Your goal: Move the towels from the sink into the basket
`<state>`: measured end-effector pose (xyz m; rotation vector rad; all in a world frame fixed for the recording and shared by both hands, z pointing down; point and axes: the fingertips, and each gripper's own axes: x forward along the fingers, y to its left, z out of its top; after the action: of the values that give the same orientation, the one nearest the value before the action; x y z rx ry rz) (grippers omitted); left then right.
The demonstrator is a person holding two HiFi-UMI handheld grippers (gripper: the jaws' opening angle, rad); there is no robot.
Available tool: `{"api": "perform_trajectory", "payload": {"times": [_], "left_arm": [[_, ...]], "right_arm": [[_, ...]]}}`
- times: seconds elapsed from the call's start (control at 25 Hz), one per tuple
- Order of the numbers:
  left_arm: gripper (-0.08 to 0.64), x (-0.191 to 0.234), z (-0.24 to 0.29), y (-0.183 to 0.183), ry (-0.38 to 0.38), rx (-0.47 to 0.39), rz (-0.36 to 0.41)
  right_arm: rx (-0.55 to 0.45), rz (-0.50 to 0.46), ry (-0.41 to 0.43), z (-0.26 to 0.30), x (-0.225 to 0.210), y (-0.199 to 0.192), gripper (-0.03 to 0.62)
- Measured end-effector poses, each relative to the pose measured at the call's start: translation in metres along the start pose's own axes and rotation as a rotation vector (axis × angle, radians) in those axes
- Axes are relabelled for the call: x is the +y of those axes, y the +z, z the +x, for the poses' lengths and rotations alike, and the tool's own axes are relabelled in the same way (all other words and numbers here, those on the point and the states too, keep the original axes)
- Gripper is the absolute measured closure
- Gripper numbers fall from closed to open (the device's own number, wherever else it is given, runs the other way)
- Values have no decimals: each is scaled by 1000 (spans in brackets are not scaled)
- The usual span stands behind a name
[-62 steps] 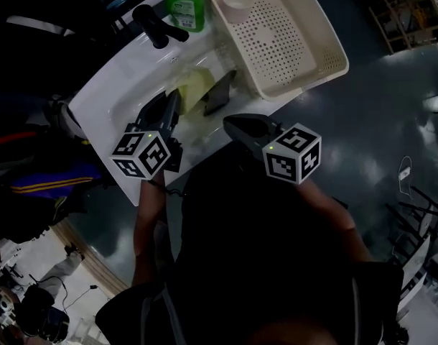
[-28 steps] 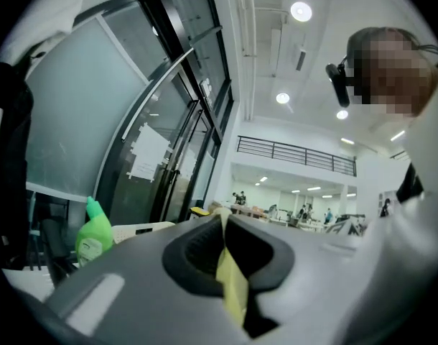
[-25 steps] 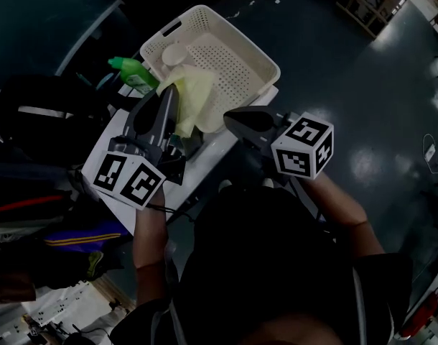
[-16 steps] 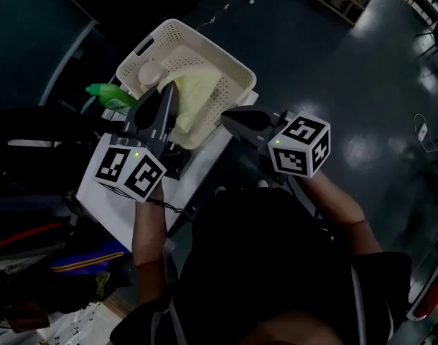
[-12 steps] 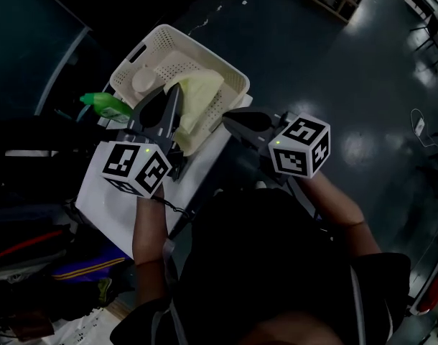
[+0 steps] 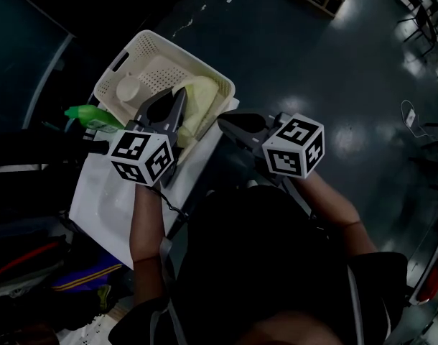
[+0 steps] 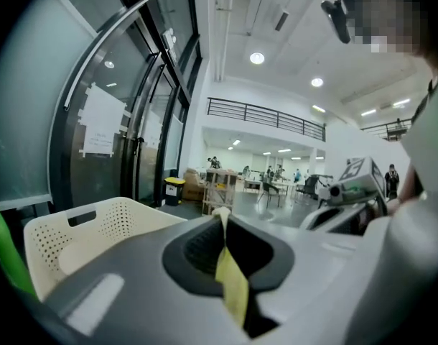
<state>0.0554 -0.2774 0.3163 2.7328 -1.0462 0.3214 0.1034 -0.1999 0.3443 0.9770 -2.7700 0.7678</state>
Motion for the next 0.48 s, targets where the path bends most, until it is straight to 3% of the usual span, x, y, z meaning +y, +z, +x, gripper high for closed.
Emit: {"api": "perform_trajectory", "payload": {"times": [0.2,0.36,0.48], "left_arm": [[548,0,7,-14,-12,56,43],[427,-5,9,-19,-34,82,84],[414,-6,5,-17,-25,77,83]], "right_arm": [[6,-3,-8,2,-5,1,592],[15,-3,-10,3,-7,1,592],[18,-7,-6,5,-5,2,592]]}}
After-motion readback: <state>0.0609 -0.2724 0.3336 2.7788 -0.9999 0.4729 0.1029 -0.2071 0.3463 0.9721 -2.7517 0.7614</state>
